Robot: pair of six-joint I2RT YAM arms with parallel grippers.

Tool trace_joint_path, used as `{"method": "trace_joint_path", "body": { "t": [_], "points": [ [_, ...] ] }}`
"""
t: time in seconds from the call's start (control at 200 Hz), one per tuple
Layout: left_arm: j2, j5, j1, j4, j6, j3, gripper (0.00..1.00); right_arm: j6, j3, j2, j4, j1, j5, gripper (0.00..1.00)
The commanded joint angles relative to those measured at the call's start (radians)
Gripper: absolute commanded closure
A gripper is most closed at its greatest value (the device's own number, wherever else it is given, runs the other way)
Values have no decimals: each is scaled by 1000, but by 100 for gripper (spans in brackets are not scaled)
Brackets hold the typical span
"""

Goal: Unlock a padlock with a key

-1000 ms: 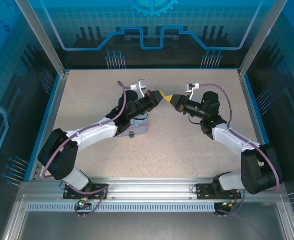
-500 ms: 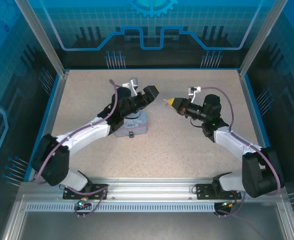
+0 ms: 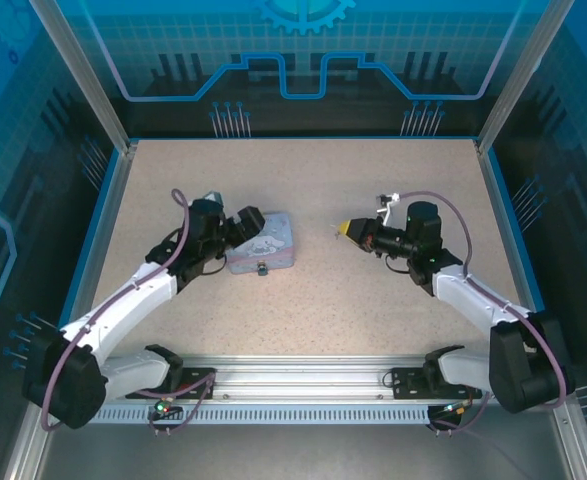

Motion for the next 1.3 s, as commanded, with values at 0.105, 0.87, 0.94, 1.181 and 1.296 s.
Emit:
{"method": "trace_joint_path", "body": {
  "t": [0.105, 0.87, 0.94, 1.181, 1.296],
  "points": [
    [-27, -44, 10, 28, -16, -88, 1, 59, -112, -52, 33, -15, 60, 100],
    [258, 27, -23, 329, -26, -52, 1, 0, -155, -73, -32, -53, 110, 100],
    [286, 25, -42, 348, -31, -33, 1, -1, -152, -70, -33, -59, 109, 100],
    [424, 40, -75, 413, -39, 76, 1, 2, -159, -61, -37, -61, 108, 100],
    [491, 63, -82, 424, -41, 140, 1, 2, -170, -79, -43, -60, 116, 100]
  ]
}}
